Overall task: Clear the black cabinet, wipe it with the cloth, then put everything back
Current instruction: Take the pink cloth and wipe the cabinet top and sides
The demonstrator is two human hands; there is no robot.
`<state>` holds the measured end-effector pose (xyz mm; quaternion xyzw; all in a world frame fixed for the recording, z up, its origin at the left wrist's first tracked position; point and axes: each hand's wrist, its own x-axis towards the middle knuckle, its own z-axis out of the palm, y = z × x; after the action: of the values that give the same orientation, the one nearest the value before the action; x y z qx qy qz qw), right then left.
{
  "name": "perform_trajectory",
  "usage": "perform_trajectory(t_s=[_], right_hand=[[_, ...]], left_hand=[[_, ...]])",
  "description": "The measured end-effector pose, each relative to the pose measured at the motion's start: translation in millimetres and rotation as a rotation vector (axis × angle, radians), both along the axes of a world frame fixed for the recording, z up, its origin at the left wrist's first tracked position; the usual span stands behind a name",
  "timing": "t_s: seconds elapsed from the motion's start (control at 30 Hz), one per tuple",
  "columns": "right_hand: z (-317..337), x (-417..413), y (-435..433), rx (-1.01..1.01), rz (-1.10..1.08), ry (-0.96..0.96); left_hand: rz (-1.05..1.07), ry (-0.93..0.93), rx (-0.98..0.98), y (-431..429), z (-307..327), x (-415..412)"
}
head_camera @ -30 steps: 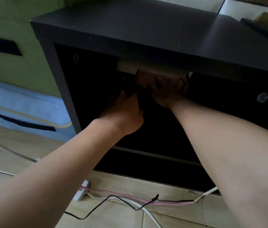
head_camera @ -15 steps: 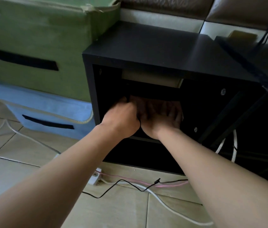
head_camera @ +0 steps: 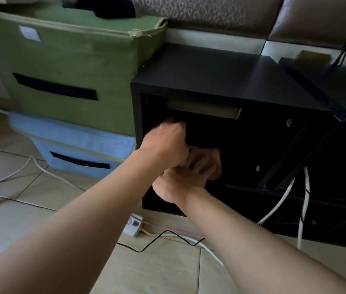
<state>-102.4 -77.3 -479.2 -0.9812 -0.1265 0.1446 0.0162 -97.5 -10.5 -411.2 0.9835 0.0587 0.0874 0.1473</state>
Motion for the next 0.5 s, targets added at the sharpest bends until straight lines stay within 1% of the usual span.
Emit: perform_trajectory(t_s=[0.1, 0.3, 0.4, 0.5], right_hand=[[-2, 9, 2, -0.009, 0.017, -0.008], [6, 39, -3, -0.071, 0.087, -0.008], [-1, 73, 2, -0.108, 0.061, -0.063], [-15, 105, 12, -0.162, 0.018, -0.185]], left_hand=[[-0.003, -0.013, 0.036, -2, -2, 5], [-0.027, -0.053, -0.001, 1, -5, 0], [0.001, -0.067, -0.048, 4, -9, -7], [-0.006, -0.083, -0.101, 3, -8, -6]])
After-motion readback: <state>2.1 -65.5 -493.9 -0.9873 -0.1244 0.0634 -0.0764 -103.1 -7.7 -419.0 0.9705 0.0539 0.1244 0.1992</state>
